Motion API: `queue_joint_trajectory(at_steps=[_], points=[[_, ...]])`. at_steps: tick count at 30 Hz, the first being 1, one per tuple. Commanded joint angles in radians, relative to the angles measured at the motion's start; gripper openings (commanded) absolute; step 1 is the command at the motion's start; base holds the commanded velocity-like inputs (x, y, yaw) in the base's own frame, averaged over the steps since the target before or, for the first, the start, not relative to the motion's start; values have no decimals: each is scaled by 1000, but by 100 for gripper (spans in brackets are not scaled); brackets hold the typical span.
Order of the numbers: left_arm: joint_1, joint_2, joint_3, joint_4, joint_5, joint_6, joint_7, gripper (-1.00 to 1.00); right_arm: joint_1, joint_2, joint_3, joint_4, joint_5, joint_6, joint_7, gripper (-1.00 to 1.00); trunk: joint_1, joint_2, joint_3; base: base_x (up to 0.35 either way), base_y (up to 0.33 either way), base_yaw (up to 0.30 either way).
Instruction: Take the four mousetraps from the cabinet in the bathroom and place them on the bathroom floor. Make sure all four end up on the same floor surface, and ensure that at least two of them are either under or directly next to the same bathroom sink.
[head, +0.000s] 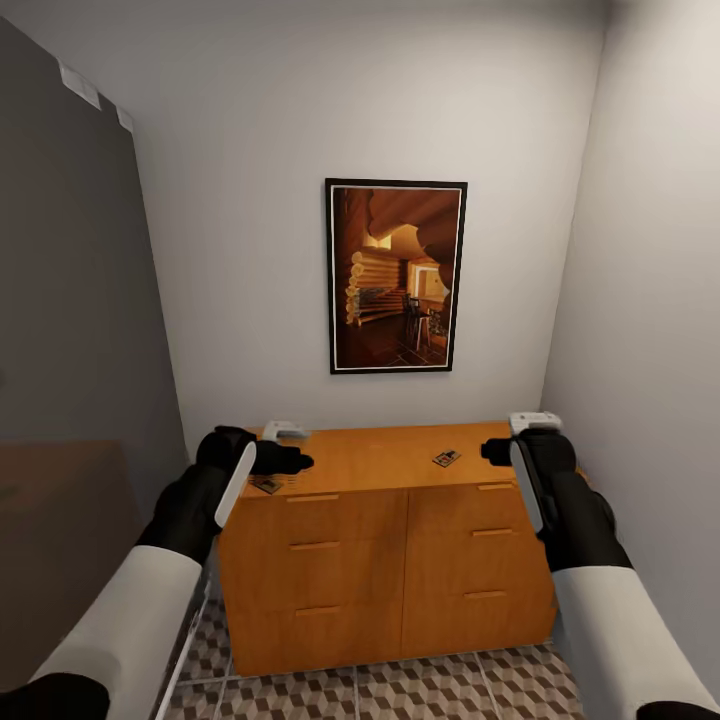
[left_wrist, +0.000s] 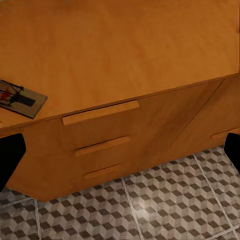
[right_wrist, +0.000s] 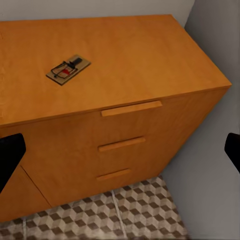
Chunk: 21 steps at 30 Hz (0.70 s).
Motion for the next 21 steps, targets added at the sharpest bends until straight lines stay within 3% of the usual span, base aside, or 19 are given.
queue_joint_trajectory(at_steps=[1, 10, 16, 21], points=[[-14, 0, 0, 8, 7, 4, 4, 100, -14, 5, 0, 19, 12, 5, 4, 100, 0, -1, -2, 0, 0, 0], [-133, -5, 1, 121, 8, 4, 3, 100, -105, 60, 0, 172, 71, 5, -14, 100, 0, -1, -2, 0, 0, 0], [-225, -3, 4, 289, 9, 4, 3, 100, -138, 97, 0, 276, 130, 5, -38, 100, 0, -1, -2, 0, 0, 0], [-291, 17, 5, 443, 9, 1, 9, 100, -158, 112, -1, 372, 164, 0, -66, 100, 0, -1, -2, 0, 0, 0]])
